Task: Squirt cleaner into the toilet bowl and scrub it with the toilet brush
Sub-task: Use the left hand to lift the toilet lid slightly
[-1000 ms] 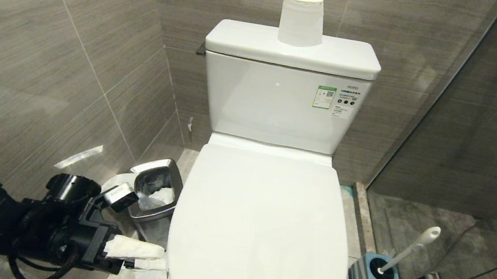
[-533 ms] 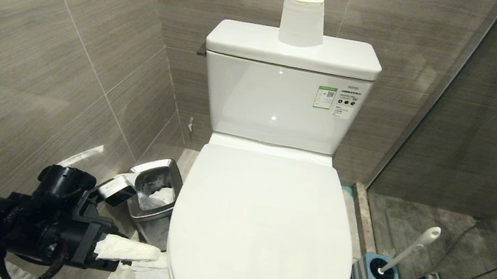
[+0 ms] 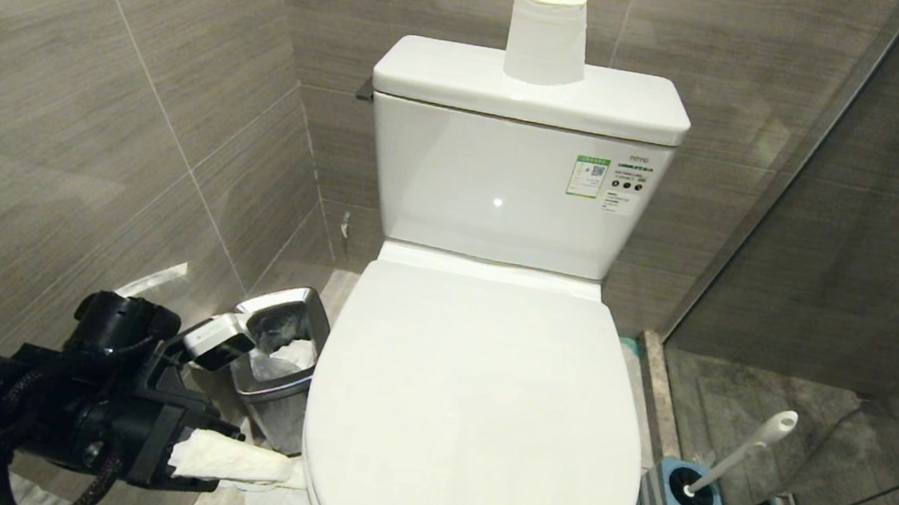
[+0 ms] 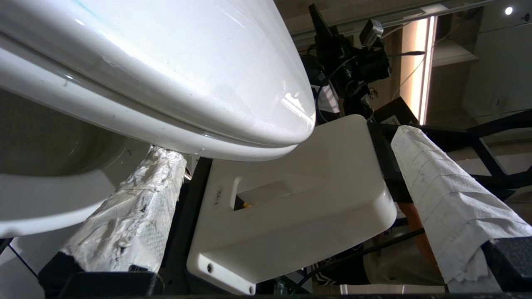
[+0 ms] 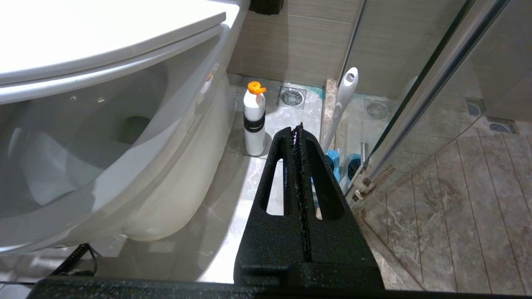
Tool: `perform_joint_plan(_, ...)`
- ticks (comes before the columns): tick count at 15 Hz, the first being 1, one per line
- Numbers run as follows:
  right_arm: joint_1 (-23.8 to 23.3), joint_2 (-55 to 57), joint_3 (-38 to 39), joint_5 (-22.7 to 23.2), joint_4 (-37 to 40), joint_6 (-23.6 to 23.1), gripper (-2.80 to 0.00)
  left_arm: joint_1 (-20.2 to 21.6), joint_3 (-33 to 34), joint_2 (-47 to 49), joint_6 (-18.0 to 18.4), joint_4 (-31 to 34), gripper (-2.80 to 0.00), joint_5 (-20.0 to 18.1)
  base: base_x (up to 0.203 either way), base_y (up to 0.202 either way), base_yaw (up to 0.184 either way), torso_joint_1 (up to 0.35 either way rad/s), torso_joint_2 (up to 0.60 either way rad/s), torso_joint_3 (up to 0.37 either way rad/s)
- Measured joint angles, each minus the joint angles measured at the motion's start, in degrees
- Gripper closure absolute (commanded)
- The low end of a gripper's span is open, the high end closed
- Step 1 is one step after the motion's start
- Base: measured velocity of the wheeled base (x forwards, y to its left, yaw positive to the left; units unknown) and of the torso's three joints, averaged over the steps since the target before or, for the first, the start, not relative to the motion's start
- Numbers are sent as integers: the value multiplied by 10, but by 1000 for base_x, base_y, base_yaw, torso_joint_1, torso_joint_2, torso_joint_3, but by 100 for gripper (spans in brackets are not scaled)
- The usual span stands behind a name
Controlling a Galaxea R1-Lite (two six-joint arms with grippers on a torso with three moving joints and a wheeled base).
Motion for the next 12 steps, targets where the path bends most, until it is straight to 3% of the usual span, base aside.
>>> perform_joint_plan(12,0,0,0,0,0,0,0,21,-37,-16,-7,-9,-280,-22,0,0,0,0,0,0)
